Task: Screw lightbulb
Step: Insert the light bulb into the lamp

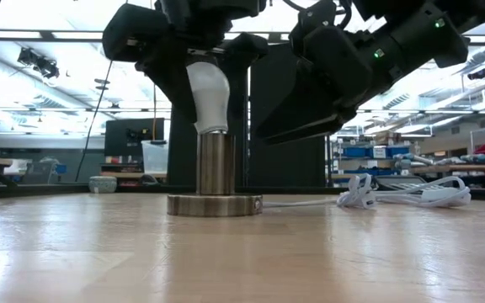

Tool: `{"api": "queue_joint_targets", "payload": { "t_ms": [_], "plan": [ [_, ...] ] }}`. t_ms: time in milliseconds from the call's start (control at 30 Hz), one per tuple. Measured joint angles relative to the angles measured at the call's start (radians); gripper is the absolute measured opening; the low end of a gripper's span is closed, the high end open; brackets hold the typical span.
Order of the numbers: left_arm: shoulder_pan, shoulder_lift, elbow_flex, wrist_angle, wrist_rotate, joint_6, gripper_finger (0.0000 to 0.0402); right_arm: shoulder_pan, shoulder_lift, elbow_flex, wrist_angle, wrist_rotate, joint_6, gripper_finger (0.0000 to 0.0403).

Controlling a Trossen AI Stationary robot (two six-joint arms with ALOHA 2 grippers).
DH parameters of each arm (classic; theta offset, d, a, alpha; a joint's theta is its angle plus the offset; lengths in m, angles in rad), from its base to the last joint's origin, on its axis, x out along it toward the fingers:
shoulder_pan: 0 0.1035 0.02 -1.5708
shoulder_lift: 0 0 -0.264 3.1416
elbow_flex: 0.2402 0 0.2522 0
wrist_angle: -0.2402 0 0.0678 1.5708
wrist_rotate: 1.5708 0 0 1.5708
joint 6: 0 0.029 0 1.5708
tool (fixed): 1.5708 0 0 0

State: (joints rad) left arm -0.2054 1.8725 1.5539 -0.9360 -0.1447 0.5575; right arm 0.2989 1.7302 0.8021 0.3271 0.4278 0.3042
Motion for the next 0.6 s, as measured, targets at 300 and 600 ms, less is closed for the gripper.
{"api": "queue_joint_targets", "payload": {
  "t_ms": [300, 600],
  "plan": [
    [-0.008, 0.000, 0.000, -0.006, 0.000, -0.043, 0.0332, 0.000, 0.000, 0.000, -0.001, 0.000, 0.000, 0.0268],
    [0.004, -0.001, 0.000, -0.031, 0.034, -0.093, 0.0332, 0.000, 0.000, 0.000, -0.001, 0.000, 0.000, 0.0268]
  ]
}}
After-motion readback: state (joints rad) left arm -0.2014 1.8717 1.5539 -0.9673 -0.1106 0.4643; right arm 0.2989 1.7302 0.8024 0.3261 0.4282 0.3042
